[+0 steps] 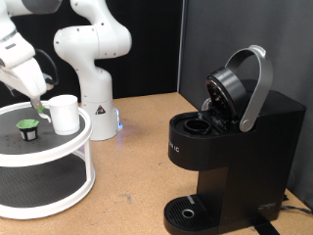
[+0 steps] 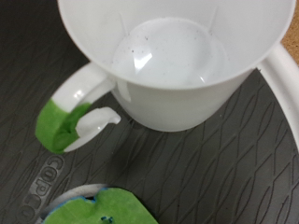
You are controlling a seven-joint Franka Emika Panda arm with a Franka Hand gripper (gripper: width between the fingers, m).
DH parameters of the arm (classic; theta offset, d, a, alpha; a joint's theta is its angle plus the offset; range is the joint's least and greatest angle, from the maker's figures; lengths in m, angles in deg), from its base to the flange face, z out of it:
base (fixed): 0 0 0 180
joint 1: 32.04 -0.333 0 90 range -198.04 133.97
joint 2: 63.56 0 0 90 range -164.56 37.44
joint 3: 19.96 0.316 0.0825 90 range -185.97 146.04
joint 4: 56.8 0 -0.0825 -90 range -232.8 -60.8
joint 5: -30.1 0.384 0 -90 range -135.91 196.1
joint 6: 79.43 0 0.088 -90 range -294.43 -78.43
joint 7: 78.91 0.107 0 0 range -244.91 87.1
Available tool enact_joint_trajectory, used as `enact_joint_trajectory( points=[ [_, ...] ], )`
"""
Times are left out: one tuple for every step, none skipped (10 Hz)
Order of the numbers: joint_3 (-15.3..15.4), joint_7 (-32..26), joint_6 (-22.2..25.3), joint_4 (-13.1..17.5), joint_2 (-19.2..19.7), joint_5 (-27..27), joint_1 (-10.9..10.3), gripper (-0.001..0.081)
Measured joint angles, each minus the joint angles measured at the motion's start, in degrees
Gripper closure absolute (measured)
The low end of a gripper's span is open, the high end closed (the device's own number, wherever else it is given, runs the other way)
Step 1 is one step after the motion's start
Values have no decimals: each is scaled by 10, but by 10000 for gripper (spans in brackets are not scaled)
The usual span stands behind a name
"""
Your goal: Make a cup of coffee with the keurig machine
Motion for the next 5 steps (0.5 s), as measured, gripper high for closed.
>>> enact_joint_trajectory(
  points=[
    [-2,-1,-15,-8,4,-3,0,3],
    [-6,-6,-28,-15,9,-6,0,3],
    [-10,-11,-40,-20,14,-6,0,3],
    [-13,-16,-48,-24,17,-6,0,3],
    [-18,-23,-55,-27,21,-6,0,3]
  ],
)
